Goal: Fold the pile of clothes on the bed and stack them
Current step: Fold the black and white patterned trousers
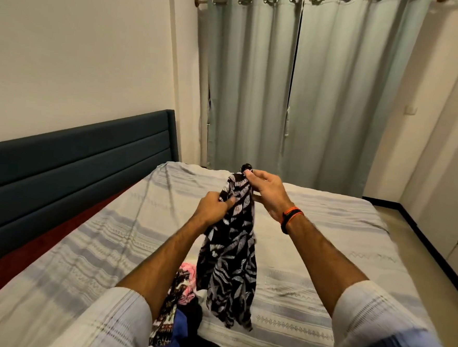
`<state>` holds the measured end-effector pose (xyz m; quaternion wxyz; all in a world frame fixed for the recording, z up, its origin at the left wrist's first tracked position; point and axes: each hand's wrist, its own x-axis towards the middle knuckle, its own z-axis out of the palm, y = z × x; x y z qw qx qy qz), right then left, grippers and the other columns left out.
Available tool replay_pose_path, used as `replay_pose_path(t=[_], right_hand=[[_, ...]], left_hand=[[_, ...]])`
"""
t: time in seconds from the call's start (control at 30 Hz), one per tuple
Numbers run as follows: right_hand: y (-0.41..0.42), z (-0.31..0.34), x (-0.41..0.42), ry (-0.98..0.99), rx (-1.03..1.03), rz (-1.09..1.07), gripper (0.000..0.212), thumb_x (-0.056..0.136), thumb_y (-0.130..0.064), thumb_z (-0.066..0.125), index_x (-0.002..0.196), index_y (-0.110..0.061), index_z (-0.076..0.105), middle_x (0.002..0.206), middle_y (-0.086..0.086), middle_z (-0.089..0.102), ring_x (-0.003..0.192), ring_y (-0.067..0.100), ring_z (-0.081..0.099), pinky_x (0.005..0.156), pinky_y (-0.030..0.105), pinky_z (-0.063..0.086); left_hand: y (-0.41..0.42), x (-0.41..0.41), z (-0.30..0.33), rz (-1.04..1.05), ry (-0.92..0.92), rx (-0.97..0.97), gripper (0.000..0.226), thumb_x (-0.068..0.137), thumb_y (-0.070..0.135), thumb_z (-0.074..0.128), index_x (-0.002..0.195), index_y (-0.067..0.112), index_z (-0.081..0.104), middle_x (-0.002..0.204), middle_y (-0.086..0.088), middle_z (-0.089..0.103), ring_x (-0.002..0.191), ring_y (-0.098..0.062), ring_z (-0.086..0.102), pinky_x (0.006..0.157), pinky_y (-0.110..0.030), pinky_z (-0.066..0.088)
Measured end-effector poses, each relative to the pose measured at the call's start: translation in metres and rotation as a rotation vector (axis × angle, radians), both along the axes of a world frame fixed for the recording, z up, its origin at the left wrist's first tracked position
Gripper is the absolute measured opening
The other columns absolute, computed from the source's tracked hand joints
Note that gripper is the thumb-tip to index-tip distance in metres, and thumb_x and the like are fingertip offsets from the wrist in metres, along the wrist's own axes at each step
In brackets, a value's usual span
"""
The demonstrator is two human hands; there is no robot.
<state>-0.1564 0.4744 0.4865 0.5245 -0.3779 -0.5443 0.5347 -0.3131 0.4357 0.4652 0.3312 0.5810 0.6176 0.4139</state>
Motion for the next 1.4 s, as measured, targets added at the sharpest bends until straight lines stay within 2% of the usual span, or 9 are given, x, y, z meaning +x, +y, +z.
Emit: replay_pose_path(t=[0.17,0.3,0.43,0.57,0.7,0.9,1.0,1.13,1.4], right_hand=[[-0.009,-0.025,0.012,-0.446,-0.073,0.119,0.038,0.078,-0.051,0.077,0.094,-0.016,0.07,0.094,0.0,0.076,0.09,0.016,0.072,0.074,0.031,0.055],[-0.008,-0.04,0.01,-0.609,-0.089,0.119,0.033,0.083,-0.035,0.077,0.101,-0.008,0.07,0.101,0.008,0.075,0.092,0.02,0.071,0.065,0.027,0.056],[-0.002,-0.039,0.007,-0.497,-0.091,0.043,0.019,0.091,-0.028,0.069,0.084,-0.011,0.065,0.096,0.016,0.074,0.087,0.027,0.071,0.071,0.037,0.058],[0.006,-0.035,0.004,-0.268,-0.07,-0.017,0.017,0.098,-0.019,0.059,0.087,-0.011,0.068,0.093,0.012,0.074,0.087,0.024,0.07,0.068,0.032,0.056],[0.014,-0.022,0.002,-0.032,-0.048,-0.05,0.022,0.098,-0.017,0.059,0.105,0.0,0.07,0.104,0.018,0.073,0.102,0.034,0.07,0.091,0.047,0.056],[0.017,0.0,-0.002,0.23,-0.073,-0.034,0.023,0.101,-0.007,0.049,0.116,0.004,0.063,0.111,0.018,0.07,0.102,0.027,0.069,0.094,0.039,0.055],[0.012,0.0,0.001,0.221,-0.106,0.035,0.024,0.098,-0.003,0.055,0.119,0.008,0.058,0.107,0.017,0.07,0.092,0.023,0.069,0.084,0.034,0.06],[0.009,-0.01,0.009,0.02,-0.124,0.15,0.03,0.093,-0.012,0.065,0.117,0.006,0.063,0.104,0.015,0.072,0.086,0.019,0.07,0.075,0.029,0.058],[0.008,-0.01,0.007,-0.026,-0.184,0.287,0.07,0.074,-0.024,0.083,0.135,-0.012,0.052,0.12,0.018,0.068,0.109,0.031,0.068,0.097,0.047,0.053]], left_hand=[[0.008,-0.005,0.013,0.06,-0.346,0.047,0.025,0.091,0.033,0.064,0.1,0.01,0.071,0.1,-0.008,0.074,0.096,-0.025,0.071,0.09,-0.048,0.056],[0.011,-0.001,0.025,0.129,-0.658,-0.014,0.009,0.097,0.012,0.058,0.1,0.007,0.065,0.1,-0.011,0.07,0.092,-0.026,0.068,0.086,-0.042,0.057],[0.007,-0.001,0.024,0.022,-0.785,-0.005,0.022,0.093,0.006,0.062,0.113,-0.002,0.064,0.094,-0.01,0.072,0.075,-0.018,0.071,0.069,-0.032,0.061],[-0.003,0.0,0.018,-0.061,-0.684,-0.037,0.028,0.089,0.018,0.07,0.113,0.005,0.064,0.101,-0.008,0.074,0.073,-0.01,0.073,0.057,-0.023,0.056],[-0.01,-0.005,0.004,-0.169,-0.509,-0.155,0.035,0.083,0.026,0.076,0.111,0.01,0.062,0.104,-0.007,0.071,0.086,-0.015,0.069,0.074,-0.029,0.054],[-0.007,-0.008,-0.013,-0.165,-0.157,-0.216,0.02,0.089,0.021,0.071,0.099,0.004,0.067,0.091,-0.01,0.067,0.084,-0.02,0.061,0.087,-0.04,0.053],[-0.007,-0.007,-0.004,-0.089,-0.21,-0.157,0.019,0.098,0.025,0.057,0.088,0.01,0.064,0.087,-0.009,0.064,0.08,-0.021,0.059,0.078,-0.036,0.052],[-0.002,-0.005,0.013,-0.018,-0.483,-0.067,0.025,0.101,0.017,0.05,0.107,-0.002,0.066,0.101,-0.014,0.073,0.089,-0.023,0.069,0.083,-0.036,0.057],[-0.006,-0.005,0.025,-0.06,-0.871,-0.104,0.019,0.094,-0.002,0.054,0.111,0.001,0.063,0.1,-0.015,0.071,0.081,-0.023,0.071,0.068,-0.033,0.06]])
